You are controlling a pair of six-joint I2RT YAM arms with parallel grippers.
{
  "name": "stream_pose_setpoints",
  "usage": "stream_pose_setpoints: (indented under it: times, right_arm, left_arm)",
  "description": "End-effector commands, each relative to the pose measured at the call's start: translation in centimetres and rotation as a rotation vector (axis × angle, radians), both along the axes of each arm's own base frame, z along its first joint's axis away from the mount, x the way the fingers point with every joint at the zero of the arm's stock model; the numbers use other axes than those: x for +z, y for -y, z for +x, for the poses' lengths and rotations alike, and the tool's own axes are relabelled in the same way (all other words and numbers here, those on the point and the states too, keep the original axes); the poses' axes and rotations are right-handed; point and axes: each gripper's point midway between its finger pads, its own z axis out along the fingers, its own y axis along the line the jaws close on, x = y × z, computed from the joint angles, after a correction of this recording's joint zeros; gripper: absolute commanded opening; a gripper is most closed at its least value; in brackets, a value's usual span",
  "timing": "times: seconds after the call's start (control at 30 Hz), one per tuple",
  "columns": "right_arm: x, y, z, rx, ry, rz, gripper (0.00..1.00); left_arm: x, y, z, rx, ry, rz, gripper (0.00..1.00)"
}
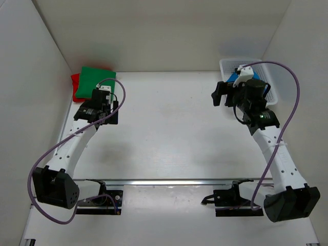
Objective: Fold and stack the t-shirts
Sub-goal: Grab crumpled tshirt from bin with the right arm
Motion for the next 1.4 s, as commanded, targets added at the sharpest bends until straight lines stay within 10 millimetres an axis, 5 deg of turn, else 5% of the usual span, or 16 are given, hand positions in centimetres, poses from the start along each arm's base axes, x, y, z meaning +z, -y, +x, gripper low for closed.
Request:
stream_pose_setpoints:
  times: [0.0,0.17,0.2,0.3,0.33,0.37,0.43,0.47,0.5,0.53,0.57,0.83,1.0,1.2,1.27,1.37]
  right_arm:
    - [3.6,2.9,3.0,-0.039,0.105,0.006,0.99]
    - [1.6,6.6,8.5,-0.107,0.038,-0.014,0.99]
    - [1.7,7.1,9.5,-0.098,0.047,-0.053,0.88]
    - [-0.6,9.9,13.3,-0.156,-0.015,-0.04,0.06]
    - [-2.0,11.2,14.8,-0.187,-0.051,-0.037,0.0]
    - [-4.0,12.4,15.9,-0.21,-0.093,-0.034,0.0]
    - [-4.3,14.3,18.2,-0.256,-0.109,-0.062,0.01]
    - [-7.0,14.9,19.3,-0.262,-0.172,-0.061,0.09]
    - [-7.6,16.9,21.2,-0.332,-0.216,-0.08,0.54]
    - [-7.9,17.7,22.9,-0.347,-0.211,-0.08,0.64]
    - [-11.4,18.5,23.4,-0.368,-0.297,-0.088,0.65]
    - [-19.1,22.4,25.2,-0.48,-0.488,0.002,0.74]
    - [-24.0,22.0,23.9,-0.479,-0.625,0.032,0.74]
    - [-24.9,21.8,23.5,-0.445,-0.664,0.127,0.64]
    - [-24.7,21.5,23.5,-0.43,-0.667,0.134,0.0]
    - [-21.2,21.1,24.5,-0.425,-0.597,0.125,0.0]
  left_arm:
    - [0.3,-1.3,0.0,0.036,-0.003,0.105,0.99]
    - [2.6,1.2,1.1,-0.061,0.212,0.008,0.98]
    - [2.7,1.7,0.7,-0.109,0.231,-0.03,0.99]
    - [4.4,2.0,1.6,-0.121,0.331,-0.132,0.99]
    - [4.4,2.2,1.9,-0.136,0.331,-0.146,0.85]
    - [4.5,2.2,2.2,-0.143,0.333,-0.143,0.72]
    - [3.9,2.8,3.1,-0.142,0.308,-0.144,0.11]
    - [3.9,3.0,3.4,-0.143,0.318,-0.137,0.06]
    - [3.0,3.7,4.3,-0.161,0.302,-0.149,0.12]
    - [2.4,4.1,4.8,-0.169,0.295,-0.172,0.44]
    - [2.2,4.2,5.0,-0.168,0.297,-0.184,0.5]
    - [0.5,4.6,5.9,-0.178,0.276,-0.191,0.71]
    - [0.9,3.8,6.2,-0.154,0.294,-0.178,0.74]
    - [1.2,4.2,5.7,-0.163,0.306,-0.195,0.79]
    - [1.5,4.2,5.4,-0.174,0.312,-0.206,0.62]
    - [2.2,3.9,5.1,-0.156,0.339,-0.209,0.11]
